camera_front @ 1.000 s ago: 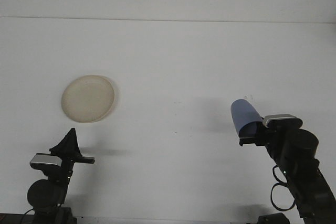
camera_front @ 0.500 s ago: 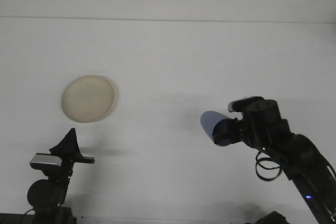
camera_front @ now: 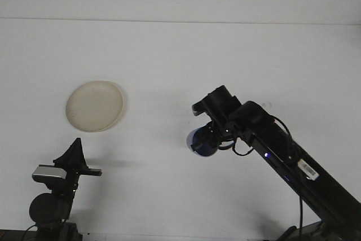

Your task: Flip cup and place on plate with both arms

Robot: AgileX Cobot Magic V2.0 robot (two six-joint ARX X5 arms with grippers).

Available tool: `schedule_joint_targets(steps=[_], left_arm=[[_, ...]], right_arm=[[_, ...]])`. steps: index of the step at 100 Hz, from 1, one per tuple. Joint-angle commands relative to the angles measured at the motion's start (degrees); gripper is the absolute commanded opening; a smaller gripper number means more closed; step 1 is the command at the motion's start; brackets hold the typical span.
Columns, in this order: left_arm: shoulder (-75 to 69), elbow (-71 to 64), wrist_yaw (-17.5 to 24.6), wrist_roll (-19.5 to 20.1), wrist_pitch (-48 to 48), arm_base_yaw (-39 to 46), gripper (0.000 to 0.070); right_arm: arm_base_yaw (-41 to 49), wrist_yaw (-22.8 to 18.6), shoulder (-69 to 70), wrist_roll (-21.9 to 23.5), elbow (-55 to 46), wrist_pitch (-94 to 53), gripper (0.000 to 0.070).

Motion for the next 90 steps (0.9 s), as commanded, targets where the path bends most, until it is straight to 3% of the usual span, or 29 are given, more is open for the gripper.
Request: schedule_joint_targets(steps=[1, 38, 90], left_arm=[[-0.11, -1.14, -0.07, -0.15, 0.68, 0.02, 0.0011], [-0.11, -1.14, -0.07, -0.15, 0.68, 0.02, 0.0011], [-0.11, -1.14, -0.07, -0.15, 0.68, 0.02, 0.0011]], right_arm=[[1.11, -0.04, 3.26, -2.21, 2.38, -1.05, 0.0], [4.68, -0.02, 12.26, -4.94, 3.8, -3.83, 0.0001], [5.66, -0.04, 16.28, -5.4, 3.8, -3.52, 0.0023]])
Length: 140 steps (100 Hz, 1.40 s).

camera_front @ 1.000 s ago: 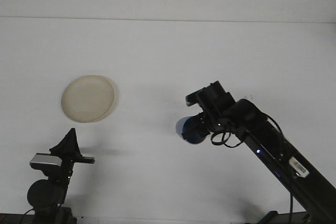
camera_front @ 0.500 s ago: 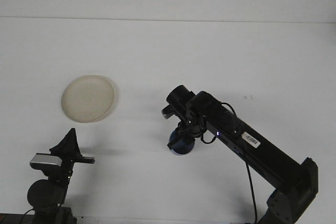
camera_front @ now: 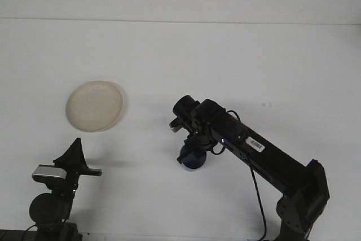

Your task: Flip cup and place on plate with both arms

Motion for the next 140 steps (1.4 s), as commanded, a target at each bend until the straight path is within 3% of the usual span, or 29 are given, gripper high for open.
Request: schedule_joint_targets(steps=[1, 18, 34, 41, 93, 140], left_arm=[[-0.11, -1.14, -0.04, -0.13, 0.68, 0.02, 0.0011], [-0.11, -1.14, -0.04, -0.13, 0.68, 0.02, 0.0011], [-0.11, -1.14, -0.07, -0.13, 0.68, 0.02, 0.0011], [-0.11, -1.14, -0.04, -0.13, 0.68, 0.02, 0.0011], [-0.11, -1.14, -0.04, -0.13, 0.68, 0.02, 0.0011], [-0.11, -1.14, -0.04, -0.13, 0.68, 0.02, 0.0011]], right_arm=[[0.87, -0.07, 1.2, -0.7, 1.46, 0.22, 0.0026], [1.33, -0.07, 1.18, -0.5, 1.46, 0.46, 0.0125], [1.33, -0.04, 1.11, 0.09, 1.6, 0.09, 0.0425], [1.31, 0.04, 1.05, 0.07, 2.01, -0.44, 0.0482], [-2.12, 1.95, -3.83, -3.37, 9.68, -4.76, 0.0498], [-22.25, 1.9, -17.92, -4.09, 4.48, -1.88, 0.0497]])
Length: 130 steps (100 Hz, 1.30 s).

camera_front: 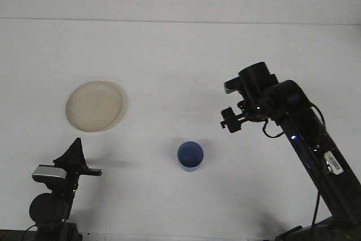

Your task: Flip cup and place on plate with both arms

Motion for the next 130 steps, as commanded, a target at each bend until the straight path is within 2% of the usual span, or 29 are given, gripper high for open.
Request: schedule_joint_targets(steps=[1, 38, 88, 108, 130], left_arm=[[-0.11, -1.14, -0.07, -0.13, 0.68, 0.02, 0.0011], [-0.11, -1.14, -0.07, -0.13, 0.68, 0.02, 0.0011], [-0.11, -1.14, -0.07, -0.13, 0.68, 0.02, 0.0011], [-0.11, -1.14, -0.09, -0.13, 0.68, 0.02, 0.0011], [-0.11, -1.14, -0.07, -0.13, 0.68, 0.02, 0.0011]], right_arm=[[-2.03, 0.13, -1.77, -0.66, -1.22, 1.31, 0.0498], [-14.97, -0.26, -23.28, 1.07, -25.49, 17.94, 0.0497], [-15.87, 0.35, -51.34, 2.4, -60.08, 53.51, 0.0496], [-15.78, 1.27, -57.9, 2.38, -68.32, 64.87, 0.0496], [-15.76, 1.22, -59.23, 2.38, -68.91, 66.86, 0.0495]])
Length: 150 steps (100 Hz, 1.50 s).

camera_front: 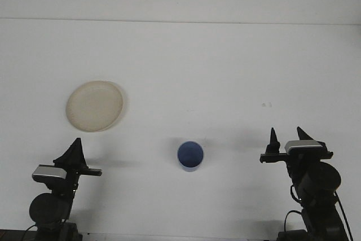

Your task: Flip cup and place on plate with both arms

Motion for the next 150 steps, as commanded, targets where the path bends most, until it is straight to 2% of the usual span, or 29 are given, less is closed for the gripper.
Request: schedule_joint_targets(steps=[1, 45, 60, 113, 130, 150], left_arm=[[-0.11, -1.14, -0.09, -0.13, 0.68, 0.02, 0.0011], [-0.11, -1.14, -0.07, -0.13, 0.68, 0.02, 0.0011], [-0.11, -1.14, -0.09, -0.13, 0.68, 0.02, 0.0011], [-0.09, 1.73, -0.09, -0.24, -0.04, 0.02, 0.0011], [1.99, 11.52, -0.15, -2.08, -8.07, 0.02, 0.0011], [14.01, 29.24, -0.07, -3.19, -25.16, 0.02, 0.0011]], right_arm=[[0.24, 0.02, 0.04, 0.76, 0.24, 0.72, 0.0495], [0.24, 0.02, 0.07, 0.76, 0.24, 0.83, 0.0493], [0.24, 0.02, 0.07, 0.76, 0.24, 0.83, 0.0407], [0.24, 0.02, 0.07, 0.76, 0.24, 0.85, 0.0408], [0.24, 0.02, 0.07, 0.76, 0.24, 0.83, 0.0407], [0.24, 0.02, 0.09, 0.76, 0.24, 0.83, 0.0408]])
